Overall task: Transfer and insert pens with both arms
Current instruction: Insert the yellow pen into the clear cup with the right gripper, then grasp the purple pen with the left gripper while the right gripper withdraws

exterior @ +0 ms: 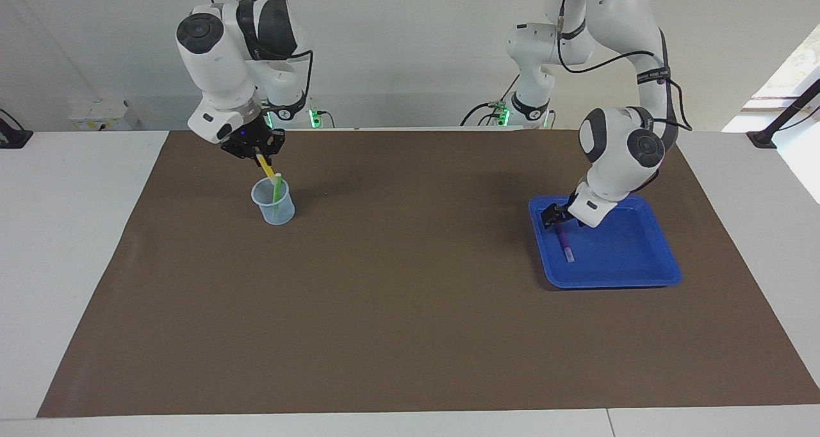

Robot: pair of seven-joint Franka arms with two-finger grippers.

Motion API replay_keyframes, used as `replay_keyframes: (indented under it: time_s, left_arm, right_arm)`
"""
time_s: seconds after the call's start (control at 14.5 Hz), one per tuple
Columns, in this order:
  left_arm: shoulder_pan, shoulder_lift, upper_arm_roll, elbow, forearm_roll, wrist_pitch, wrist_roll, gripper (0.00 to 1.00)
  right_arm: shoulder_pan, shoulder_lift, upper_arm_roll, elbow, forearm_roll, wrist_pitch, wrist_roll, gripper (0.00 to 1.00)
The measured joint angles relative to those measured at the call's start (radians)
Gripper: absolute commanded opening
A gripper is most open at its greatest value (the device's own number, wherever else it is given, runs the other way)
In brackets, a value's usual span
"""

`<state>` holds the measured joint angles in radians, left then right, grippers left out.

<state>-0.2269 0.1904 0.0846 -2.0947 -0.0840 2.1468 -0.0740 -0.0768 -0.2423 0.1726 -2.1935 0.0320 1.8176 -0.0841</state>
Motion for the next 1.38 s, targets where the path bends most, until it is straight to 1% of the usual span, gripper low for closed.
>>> replay_keyframes:
  time_s: [0.07,0.14,0.21,0.28,0.34,0.41,0.62,0.76,0.89,1.1,1.17,1.24,1.38]
  left_arm:
    - [-0.001,0.014,-0.002,0.000,0.013,0.009,0.004,1.00]
    - [-0.001,0.022,-0.003,0.000,0.019,0.016,0.009,1.00]
    - [-0.001,0.026,-0.004,0.000,0.021,0.019,0.014,0.98]
    - [-0.001,0.026,-0.004,0.000,0.021,0.022,0.016,0.94]
    - [-0.001,0.026,-0.004,0.000,0.022,0.031,0.017,0.90]
    - [-0.001,0.028,-0.004,0.000,0.022,0.049,0.018,0.85]
    - [-0.001,0.041,-0.004,0.001,0.023,0.097,0.020,0.83]
    - [-0.001,0.050,-0.004,0.001,0.023,0.127,0.020,0.79]
    - [0.000,0.054,-0.004,0.001,0.023,0.138,0.020,0.67]
    - [0.000,0.055,-0.003,0.002,0.023,0.140,0.020,0.30]
    - [0.000,0.054,-0.003,0.002,0.023,0.141,0.021,0.13]
    - [0.000,0.055,-0.002,0.003,0.023,0.141,0.021,0.00]
    - [0.001,0.054,-0.002,0.005,0.023,0.141,0.021,0.00]
  right_arm:
    - [-0.001,0.000,0.000,-0.014,0.000,0.009,-0.002,0.10]
    - [-0.001,0.000,0.001,-0.024,0.000,0.014,-0.002,0.27]
    - [-0.001,0.000,0.002,-0.030,0.000,0.016,-0.002,0.57]
    - [-0.001,0.000,0.002,-0.032,0.000,0.016,-0.002,0.79]
    - [-0.001,0.000,0.002,-0.032,0.000,0.017,-0.002,0.92]
    - [-0.001,0.000,0.002,-0.032,0.000,0.017,-0.002,1.00]
    - [-0.001,0.000,0.002,-0.023,0.000,0.017,-0.002,1.00]
    - [-0.001,-0.001,0.002,0.007,0.027,0.017,-0.002,1.00]
    - [0.000,-0.002,0.003,0.044,0.162,0.016,-0.002,1.00]
    - [-0.001,-0.002,0.003,0.062,0.382,0.016,0.034,1.00]
    - [0.000,-0.002,0.003,0.062,0.446,0.022,0.070,1.00]
    - [0.001,-0.002,0.004,0.062,0.504,0.040,0.115,1.00]
    - [0.008,-0.001,0.011,0.063,0.583,0.097,0.211,1.00]
